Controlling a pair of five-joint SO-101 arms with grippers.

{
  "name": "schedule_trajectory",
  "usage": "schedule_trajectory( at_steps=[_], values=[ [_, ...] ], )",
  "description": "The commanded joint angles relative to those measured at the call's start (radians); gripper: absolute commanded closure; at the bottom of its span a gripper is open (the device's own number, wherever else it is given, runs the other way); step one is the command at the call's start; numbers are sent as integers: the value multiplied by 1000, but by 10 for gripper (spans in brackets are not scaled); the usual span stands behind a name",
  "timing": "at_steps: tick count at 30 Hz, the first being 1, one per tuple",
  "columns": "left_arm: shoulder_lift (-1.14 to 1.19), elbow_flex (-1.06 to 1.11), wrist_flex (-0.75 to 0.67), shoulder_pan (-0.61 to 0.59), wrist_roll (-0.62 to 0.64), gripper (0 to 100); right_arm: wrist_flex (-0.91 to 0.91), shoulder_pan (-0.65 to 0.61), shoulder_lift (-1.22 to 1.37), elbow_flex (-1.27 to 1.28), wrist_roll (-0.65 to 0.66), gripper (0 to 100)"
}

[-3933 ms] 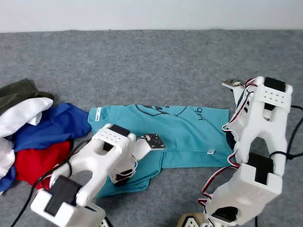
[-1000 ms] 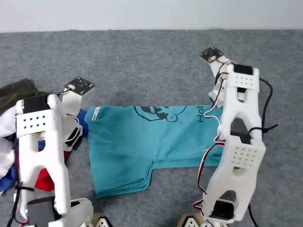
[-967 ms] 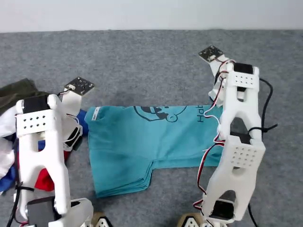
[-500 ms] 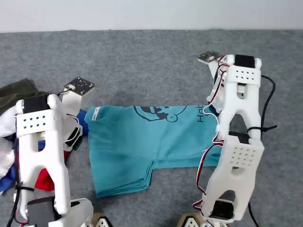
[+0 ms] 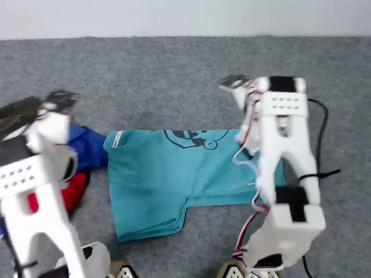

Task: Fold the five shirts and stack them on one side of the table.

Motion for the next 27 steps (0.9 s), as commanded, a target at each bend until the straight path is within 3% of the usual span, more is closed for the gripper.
schedule_trajectory(
  at_steps=[1, 7, 13, 20, 27],
  values=[
    [-74, -38, 28, -187, 5, 984, 16, -147, -133, 92, -11, 876],
    [-74, 5, 23, -423, -132, 982, -91, -414, -206, 298, -12, 782],
    [-74, 84, -35, -562, -195, 982, -255, -668, -271, 496, -61, 729],
    [-74, 110, -68, -571, -193, 982, -424, -941, -280, 574, -137, 728],
    [-74, 111, -81, -571, -192, 982, -568, -1079, -220, 571, -172, 728]
  ],
)
